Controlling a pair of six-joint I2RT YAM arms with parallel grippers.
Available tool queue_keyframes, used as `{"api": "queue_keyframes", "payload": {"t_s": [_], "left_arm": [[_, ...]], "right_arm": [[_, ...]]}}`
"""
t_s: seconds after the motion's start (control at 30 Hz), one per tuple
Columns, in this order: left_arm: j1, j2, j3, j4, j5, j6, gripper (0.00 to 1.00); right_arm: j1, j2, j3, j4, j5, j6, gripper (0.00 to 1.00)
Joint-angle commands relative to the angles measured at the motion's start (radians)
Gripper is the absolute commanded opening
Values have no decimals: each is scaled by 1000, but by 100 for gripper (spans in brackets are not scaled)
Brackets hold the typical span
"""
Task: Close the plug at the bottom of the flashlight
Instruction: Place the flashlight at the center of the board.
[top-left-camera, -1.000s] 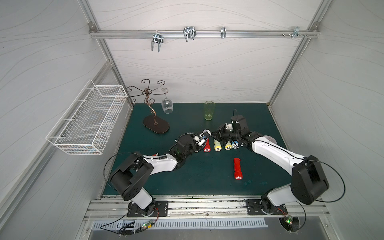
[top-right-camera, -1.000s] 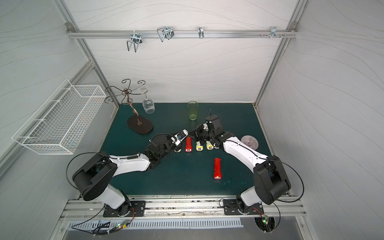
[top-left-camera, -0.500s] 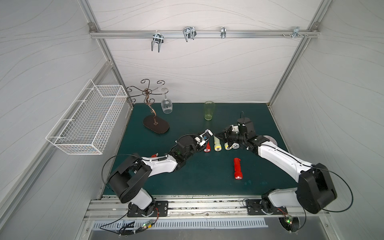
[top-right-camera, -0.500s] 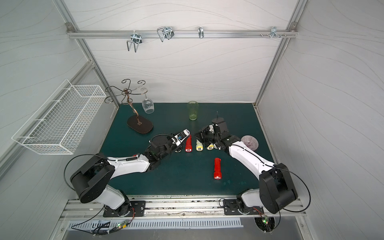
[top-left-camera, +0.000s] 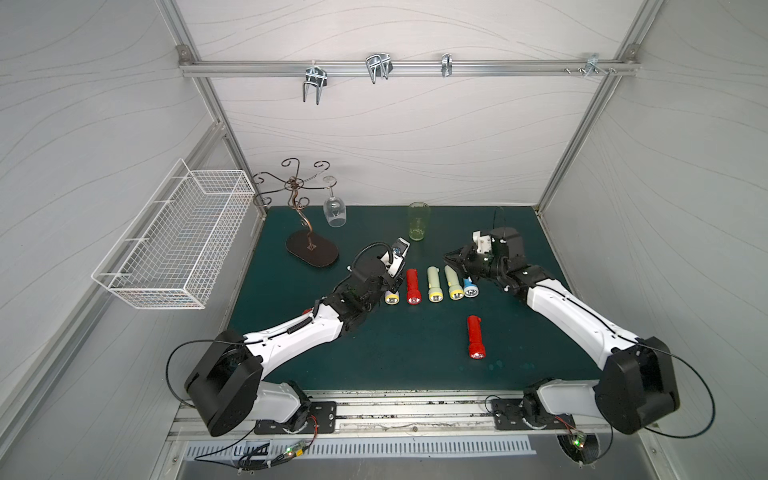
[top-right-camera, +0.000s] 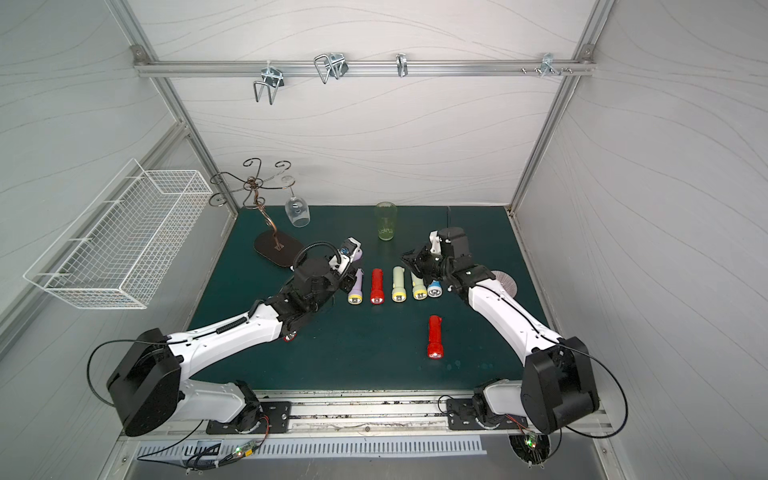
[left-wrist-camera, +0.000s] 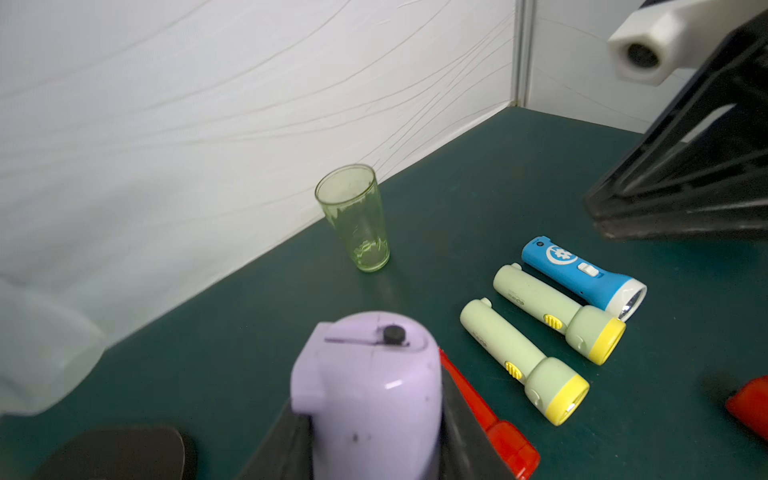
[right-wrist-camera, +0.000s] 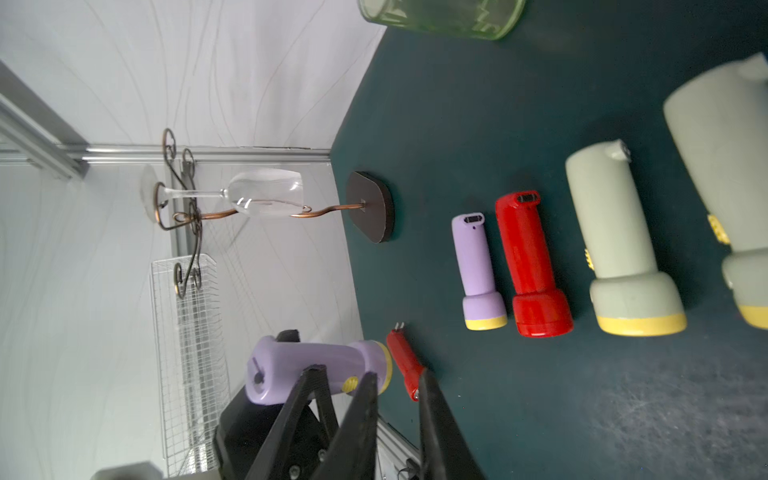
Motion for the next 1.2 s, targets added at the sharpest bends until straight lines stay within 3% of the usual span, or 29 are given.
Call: {"api": "queue_keyframes", "payload": {"t_s": [0.0, 0.27, 0.3, 0.63, 0.87, 1.17], "left_arm": [[-1, -24, 66, -197, -103, -180, 0], [50, 36, 110, -388, -134, -349, 0], [65, 55, 123, -409, -123, -374, 0], [190, 236, 239, -553, -6, -504, 0], [293, 358, 295, -614, 154, -587, 0], [300, 538, 478, -751, 198, -530, 0]], "right_arm": [[-7, 15, 67, -111, 27, -276, 32], [-16, -49, 30, -147, 119, -515, 97], [-18, -55, 21, -149, 131, -526, 99], [-18, -77, -56, -153, 171, -557, 99], [-17, -89, -40, -184, 206, -582, 99], [-18, -90, -34, -200, 240, -582, 99]]}}
